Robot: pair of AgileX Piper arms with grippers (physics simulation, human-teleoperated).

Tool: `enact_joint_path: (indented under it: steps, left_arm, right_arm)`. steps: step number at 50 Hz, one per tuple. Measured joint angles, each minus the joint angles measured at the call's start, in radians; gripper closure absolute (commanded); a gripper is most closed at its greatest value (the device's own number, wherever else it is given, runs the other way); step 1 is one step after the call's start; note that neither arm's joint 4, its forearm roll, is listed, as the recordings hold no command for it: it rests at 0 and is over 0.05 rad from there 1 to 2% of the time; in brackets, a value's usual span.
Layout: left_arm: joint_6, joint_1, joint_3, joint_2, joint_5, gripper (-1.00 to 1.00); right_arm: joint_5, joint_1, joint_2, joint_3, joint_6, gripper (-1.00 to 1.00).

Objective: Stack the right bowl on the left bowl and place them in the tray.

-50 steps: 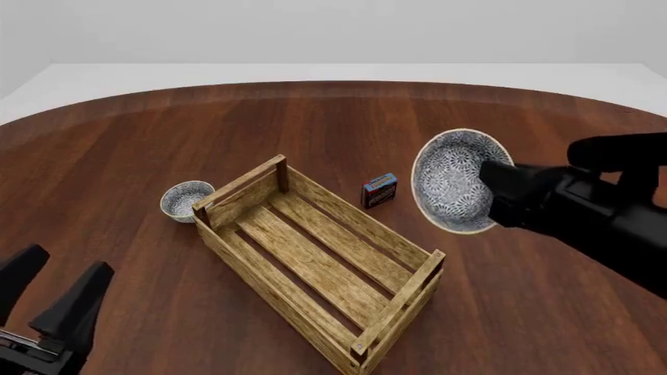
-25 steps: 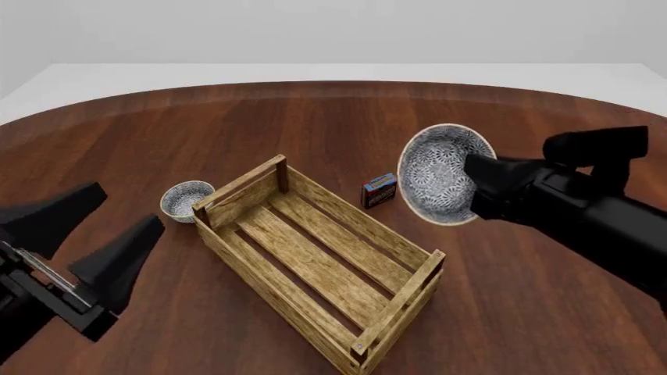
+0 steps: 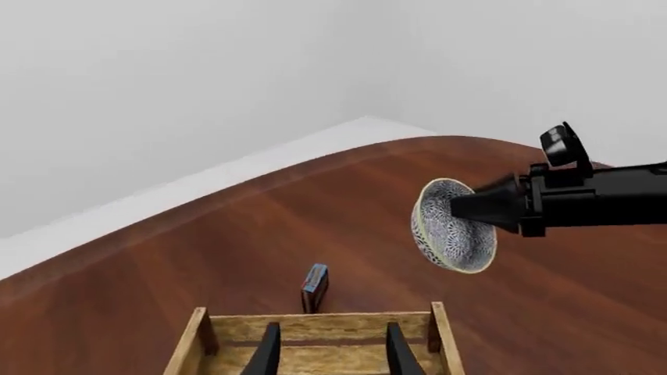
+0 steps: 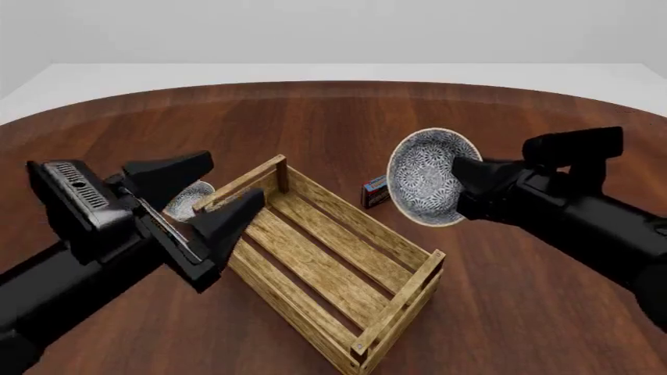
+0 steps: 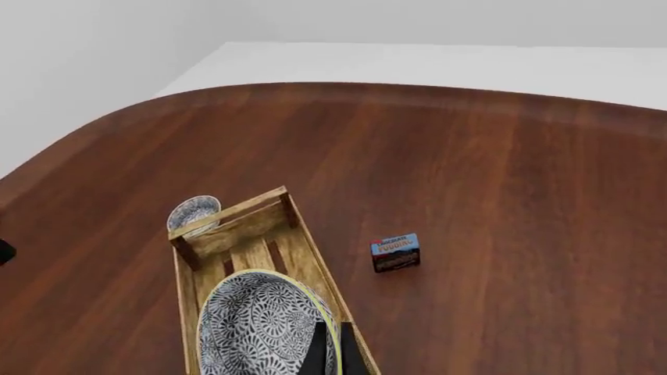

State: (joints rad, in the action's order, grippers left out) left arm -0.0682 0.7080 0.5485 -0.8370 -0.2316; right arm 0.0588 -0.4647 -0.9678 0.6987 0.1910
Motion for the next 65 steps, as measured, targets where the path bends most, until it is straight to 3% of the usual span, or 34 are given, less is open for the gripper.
enact_joint_path:
  steps: [23,65]
  left_arm:
    - [0.048,0.075,0.117,-0.264,-0.084,-1.00]
    - [0.125,0.144,0.259,-0.520,-0.120,-1.00]
  right_arm:
    - [-0.018,-0.015,-0.026,-0.008,0.013,1.00]
    - [-0.046,-0.032,-0.078,-0.015,0.026,1.00]
